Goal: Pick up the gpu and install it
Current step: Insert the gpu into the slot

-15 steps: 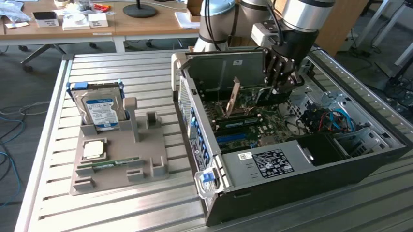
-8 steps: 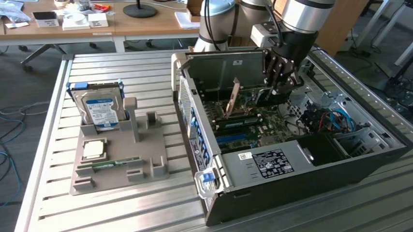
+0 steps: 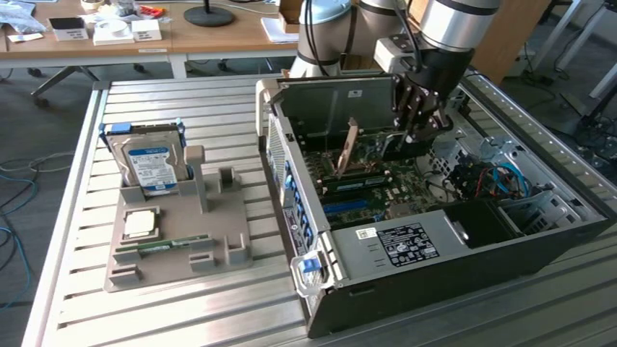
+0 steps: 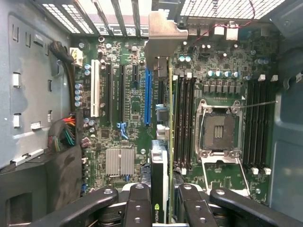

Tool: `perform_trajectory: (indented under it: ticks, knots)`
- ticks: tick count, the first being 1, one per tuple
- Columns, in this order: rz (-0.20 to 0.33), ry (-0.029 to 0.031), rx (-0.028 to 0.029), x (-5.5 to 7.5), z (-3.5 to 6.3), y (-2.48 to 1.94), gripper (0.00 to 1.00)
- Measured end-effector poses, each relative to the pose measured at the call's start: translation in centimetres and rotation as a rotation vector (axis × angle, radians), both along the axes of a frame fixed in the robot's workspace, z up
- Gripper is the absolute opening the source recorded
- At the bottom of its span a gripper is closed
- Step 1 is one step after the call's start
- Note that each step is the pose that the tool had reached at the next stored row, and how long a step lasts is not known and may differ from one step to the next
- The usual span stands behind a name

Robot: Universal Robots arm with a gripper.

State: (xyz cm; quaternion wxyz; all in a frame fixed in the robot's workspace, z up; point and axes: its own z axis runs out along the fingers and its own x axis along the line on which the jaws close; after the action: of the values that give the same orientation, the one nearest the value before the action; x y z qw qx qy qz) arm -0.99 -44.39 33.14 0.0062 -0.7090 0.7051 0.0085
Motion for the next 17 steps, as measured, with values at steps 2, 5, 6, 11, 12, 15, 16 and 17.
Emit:
perform_trajectory:
  ticks: [2, 5, 6, 11, 12, 15, 16, 17]
  knots:
    - [0.000, 0.0000, 0.0000, 0.0, -0.22, 0.00, 0.27]
    - [0.000, 0.0000, -0.0001, 0.0, -0.53, 0.00, 0.27]
    - [0.000, 0.0000, -0.0001, 0.0, -0.64, 0.00, 0.27]
    - [0.000, 0.0000, -0.0001, 0.0, -1.20, 0.00, 0.27]
    - [0.000, 0.0001, -0.0002, 0.0, -1.33, 0.00, 0.27]
    - [0.000, -0.0001, -0.0001, 0.0, -1.68, 0.00, 0.27]
    - [0.000, -0.0001, -0.0001, 0.0, -1.77, 0.00, 0.27]
    - [0.000, 0.0000, -0.0001, 0.0, -1.85, 0.00, 0.27]
